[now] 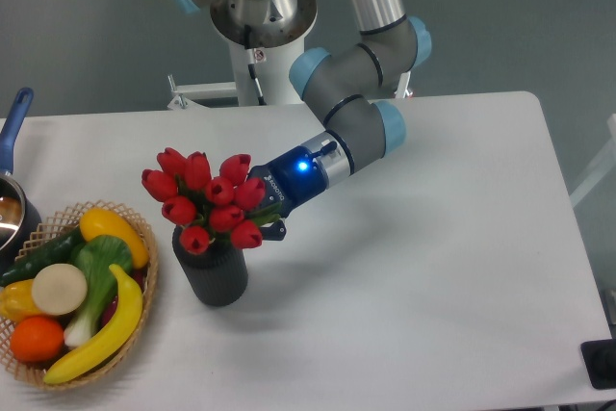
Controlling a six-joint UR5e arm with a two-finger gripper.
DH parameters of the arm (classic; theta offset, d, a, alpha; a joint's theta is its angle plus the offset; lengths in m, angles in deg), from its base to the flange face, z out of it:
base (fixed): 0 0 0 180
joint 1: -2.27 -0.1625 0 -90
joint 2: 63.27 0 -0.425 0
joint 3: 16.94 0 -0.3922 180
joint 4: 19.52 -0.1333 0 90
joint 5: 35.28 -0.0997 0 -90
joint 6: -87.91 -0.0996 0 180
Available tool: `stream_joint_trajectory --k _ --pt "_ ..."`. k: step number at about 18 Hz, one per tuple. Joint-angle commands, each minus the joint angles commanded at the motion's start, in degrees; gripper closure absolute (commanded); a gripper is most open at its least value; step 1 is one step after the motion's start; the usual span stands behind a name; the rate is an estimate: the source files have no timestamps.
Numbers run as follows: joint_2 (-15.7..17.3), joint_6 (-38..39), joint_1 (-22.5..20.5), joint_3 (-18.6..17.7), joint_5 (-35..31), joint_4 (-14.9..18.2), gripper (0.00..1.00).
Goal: Insert the flowers into the vase
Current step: 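Push the bouquet further down into the vase, adjusting its tilt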
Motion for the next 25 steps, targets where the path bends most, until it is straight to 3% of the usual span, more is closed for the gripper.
stream_joint_trajectory --k 16,25 --pt "0.4 -0.6 -0.2 -0.9 -1.1 0.0 0.77" --pt "0.6 -0.7 -0.2 -1.1 -1.1 0.0 0.69"
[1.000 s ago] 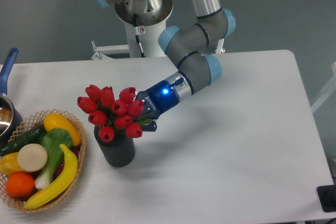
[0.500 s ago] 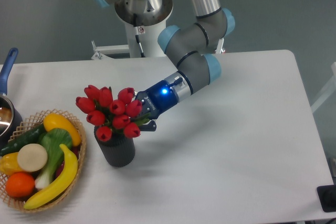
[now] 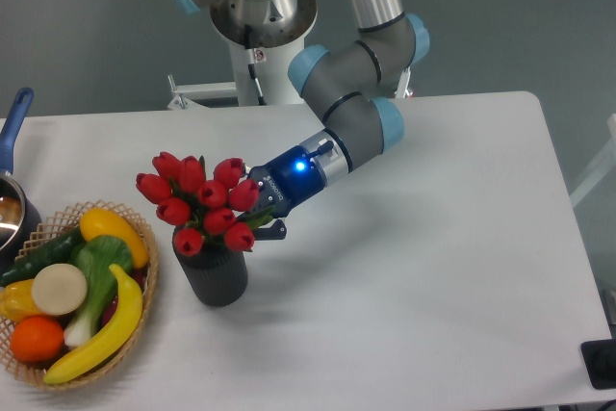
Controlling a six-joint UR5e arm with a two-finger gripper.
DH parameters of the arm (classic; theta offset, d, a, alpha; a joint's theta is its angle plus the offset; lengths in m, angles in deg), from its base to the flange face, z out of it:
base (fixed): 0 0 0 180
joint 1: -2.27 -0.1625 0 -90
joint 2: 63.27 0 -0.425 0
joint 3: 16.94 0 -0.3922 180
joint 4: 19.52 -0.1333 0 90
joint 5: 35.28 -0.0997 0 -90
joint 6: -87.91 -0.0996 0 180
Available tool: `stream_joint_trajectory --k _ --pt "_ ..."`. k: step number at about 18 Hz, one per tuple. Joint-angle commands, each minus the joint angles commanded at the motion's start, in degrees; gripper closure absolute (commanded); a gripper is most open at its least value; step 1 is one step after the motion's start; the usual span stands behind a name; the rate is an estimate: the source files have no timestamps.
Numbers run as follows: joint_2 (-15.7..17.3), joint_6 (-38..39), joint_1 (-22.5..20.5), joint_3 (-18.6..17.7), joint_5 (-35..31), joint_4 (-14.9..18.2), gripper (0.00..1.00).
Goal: Insert the flowers into the vase
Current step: 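Push the bouquet further down into the vase, adjusting its tilt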
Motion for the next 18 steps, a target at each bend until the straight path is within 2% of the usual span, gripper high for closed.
stream_joint_trajectory --k 14,16,18 --pt "1.4 0.2 0.0 0.1 0.0 0.0 0.59" --pt "1.8 0.3 0.0 0.1 0.0 0.0 0.52" --pt "2.1 0.2 0.1 0.1 0.0 0.0 0.51"
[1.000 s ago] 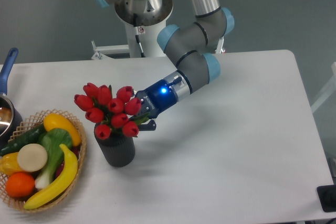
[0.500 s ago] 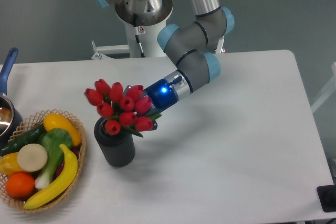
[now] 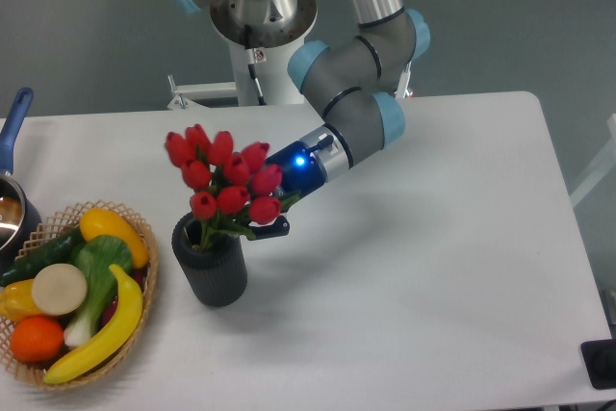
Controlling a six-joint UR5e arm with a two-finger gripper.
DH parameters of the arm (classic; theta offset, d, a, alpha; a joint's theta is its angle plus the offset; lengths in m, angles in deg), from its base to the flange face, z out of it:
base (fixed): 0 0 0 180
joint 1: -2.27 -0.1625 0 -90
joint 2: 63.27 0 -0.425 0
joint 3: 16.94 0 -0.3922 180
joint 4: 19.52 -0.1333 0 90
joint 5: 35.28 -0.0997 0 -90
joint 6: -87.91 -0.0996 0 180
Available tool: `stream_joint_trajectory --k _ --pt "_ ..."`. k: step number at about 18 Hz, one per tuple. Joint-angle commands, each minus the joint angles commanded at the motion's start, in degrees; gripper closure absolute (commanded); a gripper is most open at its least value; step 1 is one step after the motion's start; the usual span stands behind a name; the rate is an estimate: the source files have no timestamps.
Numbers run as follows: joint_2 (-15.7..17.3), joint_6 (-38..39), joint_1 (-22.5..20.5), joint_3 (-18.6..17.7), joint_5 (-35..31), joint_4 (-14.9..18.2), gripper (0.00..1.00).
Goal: Insert the flowers into the vase
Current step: 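Push the bouquet further down into the vase, adjusting its tilt, then open the gripper to release the tulips and pull it away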
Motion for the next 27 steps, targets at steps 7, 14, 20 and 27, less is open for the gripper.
stream_joint_trajectory --k 7,14,20,27 --pt "0.6 0.0 0.2 -0.1 -0.3 0.0 0.54" --pt "1.1 -0.2 0.3 0.1 -1.7 0.0 0.5" --pt "2.0 0.3 0.4 0.5 -6.5 0.1 0.43" --pt "3.5 0.5 1.2 0.7 -10.3 0.1 0.39"
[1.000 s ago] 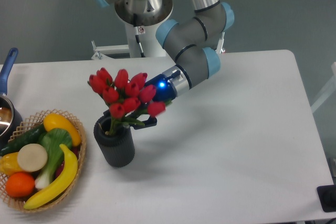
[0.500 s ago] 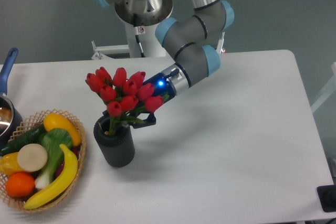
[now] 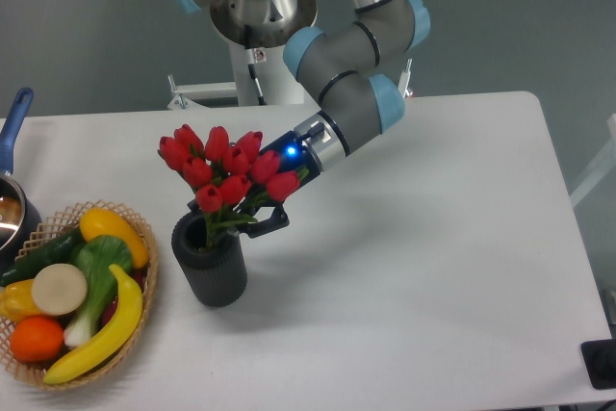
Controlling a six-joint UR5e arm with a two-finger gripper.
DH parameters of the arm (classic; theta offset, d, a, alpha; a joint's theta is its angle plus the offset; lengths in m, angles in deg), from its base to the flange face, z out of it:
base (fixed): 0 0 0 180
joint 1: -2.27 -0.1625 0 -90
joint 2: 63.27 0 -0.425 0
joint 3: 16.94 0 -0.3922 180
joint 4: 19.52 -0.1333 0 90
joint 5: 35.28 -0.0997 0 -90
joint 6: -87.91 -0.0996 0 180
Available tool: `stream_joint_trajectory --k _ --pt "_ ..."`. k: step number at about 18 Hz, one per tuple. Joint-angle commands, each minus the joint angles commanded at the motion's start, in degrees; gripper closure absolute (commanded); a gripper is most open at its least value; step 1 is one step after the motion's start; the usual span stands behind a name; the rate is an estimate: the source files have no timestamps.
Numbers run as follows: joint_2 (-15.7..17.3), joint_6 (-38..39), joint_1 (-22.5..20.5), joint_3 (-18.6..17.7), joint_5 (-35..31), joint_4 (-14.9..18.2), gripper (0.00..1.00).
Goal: Insert the flowers into the vase
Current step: 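Open the gripper to release the tulips and pull it away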
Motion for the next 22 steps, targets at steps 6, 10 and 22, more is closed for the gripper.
stream_joint_trajectory --k 6,10,22 --pt "0.5 -0.1 0.6 0.2 -2.4 -0.1 0.32" --pt "1.1 0.0 0.8 0.5 -3.4 0.0 0.23" --pt "4.7 0.9 0.8 0.5 -10.5 0.0 0.0"
